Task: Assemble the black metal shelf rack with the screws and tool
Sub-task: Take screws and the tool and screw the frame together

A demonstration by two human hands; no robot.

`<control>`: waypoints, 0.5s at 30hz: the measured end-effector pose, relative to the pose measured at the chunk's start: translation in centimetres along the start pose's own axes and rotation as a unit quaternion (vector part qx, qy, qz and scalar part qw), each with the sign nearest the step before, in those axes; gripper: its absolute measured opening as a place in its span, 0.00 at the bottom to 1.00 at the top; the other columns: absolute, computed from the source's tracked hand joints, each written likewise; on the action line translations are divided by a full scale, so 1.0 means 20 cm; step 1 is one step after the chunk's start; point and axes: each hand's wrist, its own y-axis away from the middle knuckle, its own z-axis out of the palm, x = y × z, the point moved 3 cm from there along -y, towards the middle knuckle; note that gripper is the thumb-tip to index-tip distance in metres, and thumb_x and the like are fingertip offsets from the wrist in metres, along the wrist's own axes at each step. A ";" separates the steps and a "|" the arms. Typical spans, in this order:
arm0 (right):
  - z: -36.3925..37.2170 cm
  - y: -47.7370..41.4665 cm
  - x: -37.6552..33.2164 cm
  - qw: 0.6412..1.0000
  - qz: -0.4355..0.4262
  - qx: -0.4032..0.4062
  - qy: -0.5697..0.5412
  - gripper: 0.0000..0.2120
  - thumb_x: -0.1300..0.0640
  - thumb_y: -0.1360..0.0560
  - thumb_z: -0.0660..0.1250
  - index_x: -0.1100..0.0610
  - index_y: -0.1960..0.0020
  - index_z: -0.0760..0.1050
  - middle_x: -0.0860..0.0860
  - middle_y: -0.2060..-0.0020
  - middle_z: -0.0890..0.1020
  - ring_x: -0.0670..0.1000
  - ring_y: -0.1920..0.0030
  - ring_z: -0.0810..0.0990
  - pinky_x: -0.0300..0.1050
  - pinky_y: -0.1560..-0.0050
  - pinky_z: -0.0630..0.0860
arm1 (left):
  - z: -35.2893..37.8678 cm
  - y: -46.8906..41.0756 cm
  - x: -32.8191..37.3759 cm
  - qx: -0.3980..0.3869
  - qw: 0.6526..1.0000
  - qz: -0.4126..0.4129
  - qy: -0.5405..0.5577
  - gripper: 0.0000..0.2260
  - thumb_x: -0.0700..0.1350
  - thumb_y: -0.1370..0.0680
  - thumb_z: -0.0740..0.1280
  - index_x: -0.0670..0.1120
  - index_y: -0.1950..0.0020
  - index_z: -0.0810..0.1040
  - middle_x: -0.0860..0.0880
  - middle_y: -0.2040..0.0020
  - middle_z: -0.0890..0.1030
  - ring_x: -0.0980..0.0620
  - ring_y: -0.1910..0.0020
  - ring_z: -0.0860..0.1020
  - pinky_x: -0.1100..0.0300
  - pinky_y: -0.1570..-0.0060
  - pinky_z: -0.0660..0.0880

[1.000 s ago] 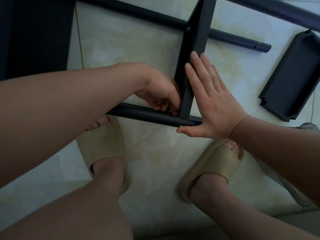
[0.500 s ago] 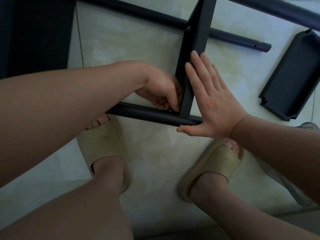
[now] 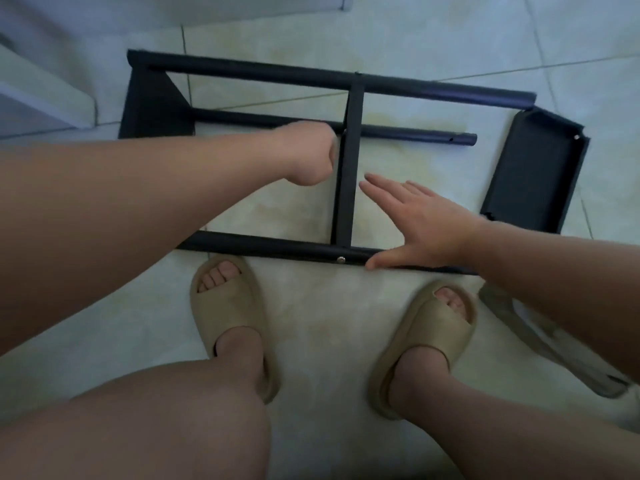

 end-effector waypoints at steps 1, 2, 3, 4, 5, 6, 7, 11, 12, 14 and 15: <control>-0.02 0.06 0.05 1.000 0.003 -0.015 0.007 0.56 0.19 0.33 0.53 0.50 0.16 0.42 0.49 0.17 0.49 0.53 0.19 0.54 0.52 0.20 0.52 | -0.06 -0.01 0.07 0.021 1.000 0.018 -0.008 0.09 0.42 0.21 0.62 0.45 0.47 0.82 0.45 0.47 0.83 0.43 0.48 0.79 0.49 0.48 0.77; -0.04 0.12 0.09 0.999 0.005 -0.027 0.023 0.53 0.21 0.31 0.53 0.49 0.17 0.46 0.48 0.18 0.54 0.53 0.20 0.59 0.52 0.21 0.57 | -0.11 -0.03 0.13 0.039 0.998 0.037 -0.026 0.09 0.42 0.21 0.62 0.46 0.46 0.80 0.46 0.46 0.81 0.43 0.47 0.78 0.49 0.48 0.77; -0.06 0.16 0.13 0.999 0.009 -0.035 0.039 0.49 0.22 0.30 0.53 0.48 0.17 0.49 0.48 0.19 0.60 0.53 0.23 0.64 0.51 0.24 0.62 | -0.15 -0.06 0.20 0.055 0.996 0.056 -0.053 0.09 0.42 0.22 0.62 0.47 0.44 0.79 0.46 0.44 0.80 0.43 0.46 0.77 0.48 0.48 0.77; -0.07 0.21 0.17 0.998 0.016 -0.040 0.048 0.46 0.23 0.29 0.52 0.46 0.18 0.52 0.47 0.22 0.65 0.52 0.26 0.69 0.50 0.27 0.66 | -0.17 -0.09 0.26 0.072 0.991 0.073 -0.088 0.11 0.42 0.22 0.62 0.48 0.41 0.77 0.46 0.42 0.78 0.42 0.44 0.75 0.47 0.47 0.76; -0.08 0.24 0.19 0.997 0.026 -0.045 0.049 0.43 0.24 0.28 0.53 0.45 0.19 0.56 0.46 0.25 0.69 0.51 0.29 0.72 0.48 0.31 0.68 | -0.19 -0.13 0.32 0.087 0.985 0.089 -0.123 0.13 0.42 0.22 0.61 0.48 0.37 0.74 0.46 0.39 0.76 0.42 0.41 0.73 0.46 0.46 0.75; -0.07 0.25 0.21 0.997 0.037 -0.049 0.038 0.39 0.26 0.26 0.55 0.44 0.21 0.59 0.45 0.27 0.72 0.50 0.32 0.75 0.46 0.35 0.70 | -0.19 -0.18 0.38 0.098 0.979 0.100 -0.150 0.16 0.42 0.22 0.61 0.49 0.33 0.72 0.45 0.36 0.74 0.42 0.38 0.71 0.47 0.44 0.73; -0.06 0.26 0.22 0.998 0.046 -0.049 0.018 0.36 0.28 0.25 0.57 0.44 0.22 0.62 0.43 0.30 0.75 0.49 0.35 0.76 0.45 0.38 0.71 | -0.18 -0.23 0.42 0.105 0.975 0.102 -0.165 0.19 0.42 0.22 0.61 0.48 0.30 0.69 0.45 0.33 0.72 0.42 0.35 0.69 0.47 0.41 0.72; 0.03 0.21 0.19 0.993 0.053 -0.068 -0.086 0.28 0.32 0.22 0.62 0.45 0.27 0.69 0.43 0.36 0.79 0.46 0.39 0.78 0.44 0.40 0.76 | -0.11 -0.42 0.52 0.117 0.979 0.058 -0.154 0.25 0.39 0.23 0.61 0.45 0.25 0.63 0.44 0.29 0.68 0.41 0.31 0.66 0.48 0.36 0.68; 0.06 0.18 0.18 0.990 0.049 -0.078 -0.105 0.28 0.33 0.22 0.63 0.45 0.28 0.70 0.43 0.37 0.79 0.47 0.41 0.79 0.45 0.40 0.77 | -0.09 -0.47 0.53 0.124 0.981 0.050 -0.142 0.26 0.39 0.23 0.62 0.45 0.25 0.62 0.43 0.30 0.68 0.40 0.32 0.66 0.48 0.37 0.68; 0.11 0.13 0.16 0.985 0.037 -0.095 -0.136 0.25 0.35 0.22 0.65 0.47 0.30 0.73 0.45 0.41 0.81 0.48 0.45 0.80 0.46 0.41 0.77 | -0.05 -0.53 0.53 0.149 0.980 0.037 -0.127 0.27 0.38 0.24 0.64 0.46 0.26 0.62 0.43 0.31 0.69 0.40 0.33 0.67 0.48 0.38 0.67; 0.13 0.11 0.15 0.984 0.029 -0.101 -0.144 0.23 0.37 0.22 0.67 0.47 0.32 0.74 0.45 0.44 0.82 0.48 0.47 0.79 0.47 0.43 0.78 | -0.04 -0.56 0.52 0.162 0.978 0.033 -0.129 0.27 0.38 0.25 0.65 0.46 0.26 0.62 0.44 0.31 0.70 0.41 0.34 0.68 0.48 0.38 0.67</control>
